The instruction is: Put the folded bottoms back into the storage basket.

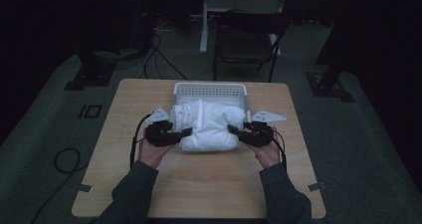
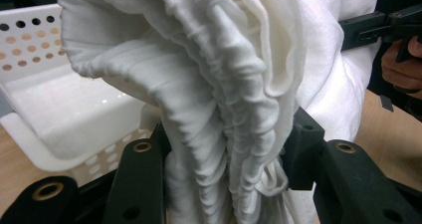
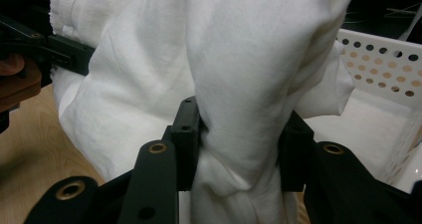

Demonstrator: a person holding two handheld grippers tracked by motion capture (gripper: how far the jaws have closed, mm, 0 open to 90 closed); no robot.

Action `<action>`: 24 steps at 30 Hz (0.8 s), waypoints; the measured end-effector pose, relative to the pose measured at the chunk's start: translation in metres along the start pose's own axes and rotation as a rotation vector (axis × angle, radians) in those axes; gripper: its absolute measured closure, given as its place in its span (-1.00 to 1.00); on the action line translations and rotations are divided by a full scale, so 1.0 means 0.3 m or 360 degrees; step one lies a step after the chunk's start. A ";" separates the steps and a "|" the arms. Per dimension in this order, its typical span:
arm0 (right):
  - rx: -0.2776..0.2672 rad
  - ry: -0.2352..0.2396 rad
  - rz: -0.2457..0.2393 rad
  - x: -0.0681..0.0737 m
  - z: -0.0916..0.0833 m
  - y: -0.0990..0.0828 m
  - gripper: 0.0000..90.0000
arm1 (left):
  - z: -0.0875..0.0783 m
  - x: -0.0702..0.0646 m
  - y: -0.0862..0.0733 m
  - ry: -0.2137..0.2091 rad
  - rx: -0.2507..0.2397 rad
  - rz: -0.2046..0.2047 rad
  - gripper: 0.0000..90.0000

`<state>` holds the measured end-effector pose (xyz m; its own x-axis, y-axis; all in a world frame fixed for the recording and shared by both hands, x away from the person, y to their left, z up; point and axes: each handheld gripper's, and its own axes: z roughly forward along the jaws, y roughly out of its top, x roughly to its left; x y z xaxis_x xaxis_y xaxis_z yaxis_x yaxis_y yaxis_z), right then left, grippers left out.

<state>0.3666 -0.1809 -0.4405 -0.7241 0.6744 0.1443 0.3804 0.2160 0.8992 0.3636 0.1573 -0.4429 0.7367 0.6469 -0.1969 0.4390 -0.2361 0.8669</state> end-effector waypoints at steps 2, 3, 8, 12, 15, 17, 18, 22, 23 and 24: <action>-0.0003 -0.0001 0.0001 -0.003 0.001 0.006 0.38 | 0.000 0.003 0.005 0.0000 -0.0002 -0.0002 0.22; -0.0004 -0.0001 0.0001 -0.004 0.002 0.008 0.38 | 0.000 0.005 0.008 0.0003 -0.0005 -0.0002 0.22; -0.0005 -0.0003 -0.0005 -0.009 0.005 0.023 0.38 | -0.001 0.012 0.020 0.0000 -0.0008 -0.0006 0.22; -0.0005 -0.0003 -0.0005 -0.013 0.006 0.035 0.38 | 0.002 0.018 0.031 -0.0005 -0.0010 -0.0007 0.22; -0.0007 -0.0009 -0.0006 -0.017 0.007 0.043 0.38 | 0.003 0.023 0.040 -0.0002 -0.0014 -0.0005 0.22; -0.0010 -0.0012 -0.0010 -0.019 0.007 0.050 0.38 | 0.003 0.024 0.046 0.0000 -0.0019 -0.0009 0.22; -0.0010 -0.0013 -0.0008 -0.019 0.007 0.053 0.38 | 0.002 0.025 0.049 0.0000 -0.0017 -0.0005 0.22; -0.0015 -0.0017 -0.0016 -0.022 0.008 0.066 0.38 | 0.001 0.030 0.062 0.0003 -0.0022 -0.0003 0.22; -0.0017 -0.0017 -0.0013 -0.024 0.009 0.069 0.38 | 0.002 0.031 0.065 0.0007 -0.0021 0.0002 0.22; -0.0017 -0.0018 -0.0010 -0.025 0.009 0.072 0.38 | 0.003 0.032 0.069 0.0009 -0.0023 0.0005 0.22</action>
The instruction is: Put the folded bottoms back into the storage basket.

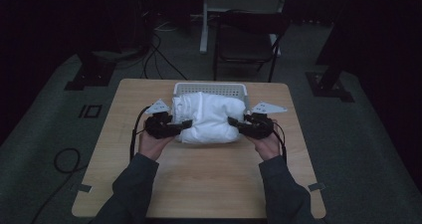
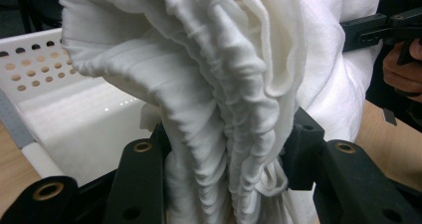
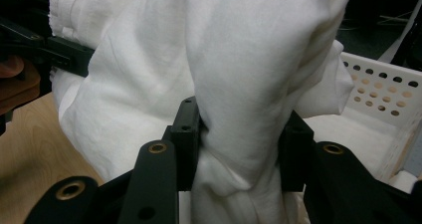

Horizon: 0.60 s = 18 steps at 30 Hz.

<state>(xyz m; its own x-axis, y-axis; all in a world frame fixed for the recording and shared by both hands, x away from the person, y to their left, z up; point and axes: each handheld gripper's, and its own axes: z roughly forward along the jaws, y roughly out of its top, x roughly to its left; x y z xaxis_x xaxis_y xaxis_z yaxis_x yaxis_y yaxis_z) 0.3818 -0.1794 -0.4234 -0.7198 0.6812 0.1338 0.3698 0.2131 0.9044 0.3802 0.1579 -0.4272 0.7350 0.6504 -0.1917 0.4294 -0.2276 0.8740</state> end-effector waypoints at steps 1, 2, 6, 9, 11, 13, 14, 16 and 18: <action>-0.0003 -0.0002 0.0000 -0.002 0.001 0.003 0.38 | 0.001 0.002 0.003 0.0000 0.0001 -0.0002 0.22; -0.0004 -0.0005 0.0003 -0.003 0.002 0.005 0.38 | 0.003 0.005 0.007 0.0000 0.0001 0.0001 0.22; -0.0006 -0.0014 -0.0004 -0.010 0.004 0.018 0.38 | 0.008 0.012 0.017 0.0001 -0.0006 0.0002 0.22; -0.0010 -0.0017 0.0000 -0.015 0.005 0.028 0.38 | 0.011 0.019 0.027 0.0001 -0.0011 0.0008 0.22; -0.0014 -0.0024 -0.0003 -0.016 0.006 0.034 0.38 | 0.013 0.024 0.034 0.0006 -0.0012 0.0010 0.22; -0.0018 -0.0029 -0.0002 -0.017 0.007 0.040 0.38 | 0.016 0.027 0.041 0.0006 -0.0013 0.0012 0.22; -0.0020 -0.0030 -0.0006 -0.018 0.007 0.044 0.38 | 0.016 0.029 0.045 0.0006 -0.0013 0.0013 0.22; -0.0024 -0.0036 -0.0006 -0.021 0.007 0.052 0.38 | 0.018 0.032 0.051 0.0010 -0.0019 0.0016 0.22; -0.0025 -0.0041 -0.0010 -0.024 0.008 0.059 0.38 | 0.020 0.035 0.058 0.0013 -0.0020 0.0017 0.22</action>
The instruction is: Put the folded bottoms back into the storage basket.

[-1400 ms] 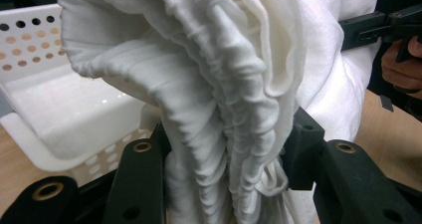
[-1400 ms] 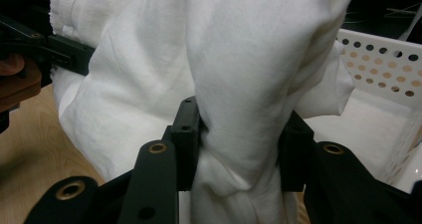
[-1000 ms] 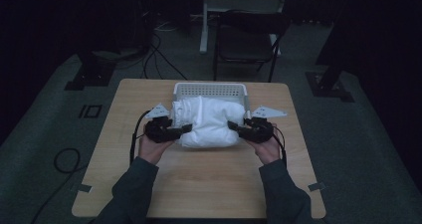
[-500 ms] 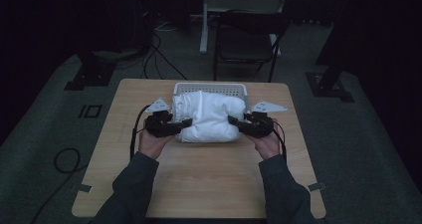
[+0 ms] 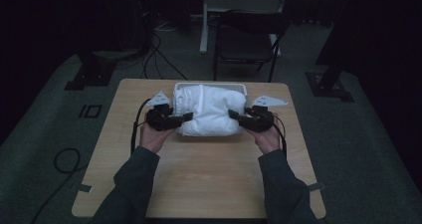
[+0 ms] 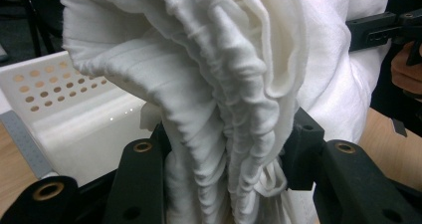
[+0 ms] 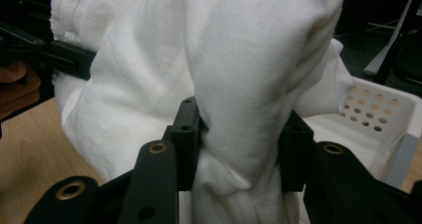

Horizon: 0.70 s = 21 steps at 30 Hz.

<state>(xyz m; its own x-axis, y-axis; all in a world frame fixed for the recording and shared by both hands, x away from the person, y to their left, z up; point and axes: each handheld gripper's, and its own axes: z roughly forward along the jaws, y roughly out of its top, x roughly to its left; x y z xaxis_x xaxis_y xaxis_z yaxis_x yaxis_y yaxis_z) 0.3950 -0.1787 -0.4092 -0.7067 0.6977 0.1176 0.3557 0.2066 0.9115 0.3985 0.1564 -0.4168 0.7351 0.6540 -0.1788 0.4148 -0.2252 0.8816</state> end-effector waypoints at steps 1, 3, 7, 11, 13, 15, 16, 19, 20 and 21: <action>0.0000 -0.0004 -0.0002 -0.001 0.001 0.003 0.38 | 0.001 0.001 0.003 0.0001 -0.0001 -0.0005 0.23; 0.0001 -0.0003 -0.0003 -0.007 0.005 0.009 0.38 | 0.002 0.004 0.010 0.0007 -0.0001 0.0002 0.23; -0.0003 -0.0007 0.0008 -0.016 0.011 0.019 0.38 | 0.005 0.011 0.020 0.0014 -0.0006 0.0002 0.23; -0.0010 -0.0009 0.0005 -0.025 0.020 0.028 0.38 | 0.011 0.021 0.032 0.0019 -0.0007 0.0005 0.23; -0.0012 -0.0012 0.0013 -0.033 0.026 0.030 0.38 | 0.018 0.025 0.038 0.0026 -0.0006 0.0008 0.23; -0.0012 -0.0016 0.0022 -0.040 0.030 0.031 0.38 | 0.025 0.030 0.043 0.0029 -0.0007 0.0010 0.23; -0.0013 -0.0018 0.0030 -0.042 0.032 0.031 0.38 | 0.027 0.032 0.045 0.0026 -0.0005 0.0006 0.23; -0.0014 -0.0022 0.0040 -0.051 0.038 0.030 0.38 | 0.038 0.040 0.049 0.0036 0.0002 0.0016 0.23; -0.0013 -0.0025 0.0043 -0.054 0.042 0.029 0.38 | 0.042 0.044 0.050 0.0036 0.0006 0.0014 0.23; -0.0008 -0.0027 0.0050 -0.057 0.046 0.029 0.38 | 0.047 0.049 0.051 0.0040 0.0011 0.0013 0.22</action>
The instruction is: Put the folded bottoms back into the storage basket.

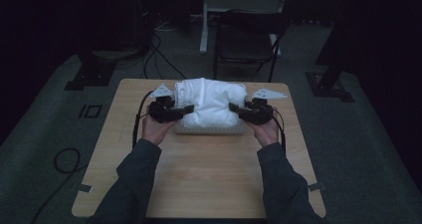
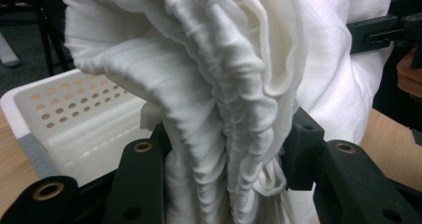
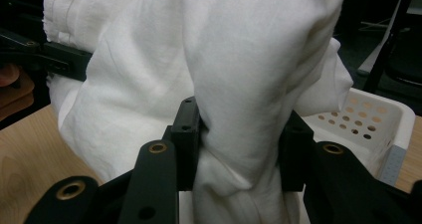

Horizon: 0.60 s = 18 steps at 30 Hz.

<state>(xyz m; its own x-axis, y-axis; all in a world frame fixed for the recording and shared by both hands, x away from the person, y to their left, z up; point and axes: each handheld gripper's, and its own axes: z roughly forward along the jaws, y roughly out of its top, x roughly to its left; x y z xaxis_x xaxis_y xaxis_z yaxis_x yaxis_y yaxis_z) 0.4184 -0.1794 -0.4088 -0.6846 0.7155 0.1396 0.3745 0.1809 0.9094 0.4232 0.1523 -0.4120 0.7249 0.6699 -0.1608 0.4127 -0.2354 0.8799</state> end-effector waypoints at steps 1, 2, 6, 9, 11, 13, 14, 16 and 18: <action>0.0002 -0.0004 0.0002 -0.004 0.004 0.000 0.38 | 0.005 0.004 0.001 0.0003 0.0003 -0.0002 0.23; 0.0005 -0.0007 0.0007 -0.006 0.008 0.000 0.38 | 0.009 0.007 0.003 0.0007 0.0003 -0.0005 0.22; 0.0004 -0.0014 0.0024 -0.016 0.021 0.002 0.38 | 0.021 0.021 0.008 0.0010 0.0006 -0.0015 0.23; 0.0008 -0.0018 0.0034 -0.022 0.027 0.001 0.38 | 0.030 0.026 0.009 0.0013 0.0015 -0.0017 0.23; 0.0009 -0.0022 0.0039 -0.026 0.031 -0.001 0.38 | 0.034 0.030 0.010 0.0016 0.0014 -0.0013 0.23; 0.0006 -0.0021 0.0045 -0.028 0.033 -0.001 0.38 | 0.036 0.031 0.010 0.0014 0.0010 -0.0020 0.23; 0.0008 -0.0021 0.0049 -0.031 0.034 0.000 0.38 | 0.040 0.035 0.009 0.0015 0.0008 -0.0025 0.23; 0.0008 -0.0027 0.0052 -0.033 0.040 0.004 0.38 | 0.042 0.041 0.009 0.0017 0.0009 -0.0028 0.23; 0.0011 -0.0028 0.0052 -0.035 0.045 0.007 0.38 | 0.044 0.047 0.009 0.0017 0.0002 -0.0031 0.23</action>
<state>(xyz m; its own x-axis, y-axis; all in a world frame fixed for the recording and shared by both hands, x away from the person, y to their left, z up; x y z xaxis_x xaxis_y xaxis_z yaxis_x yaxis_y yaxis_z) 0.4347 -0.1773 -0.4135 -0.6608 0.7328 0.1621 0.4007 0.1618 0.9018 0.4419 0.1518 -0.4179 0.7106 0.6820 -0.1731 0.4274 -0.2229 0.8762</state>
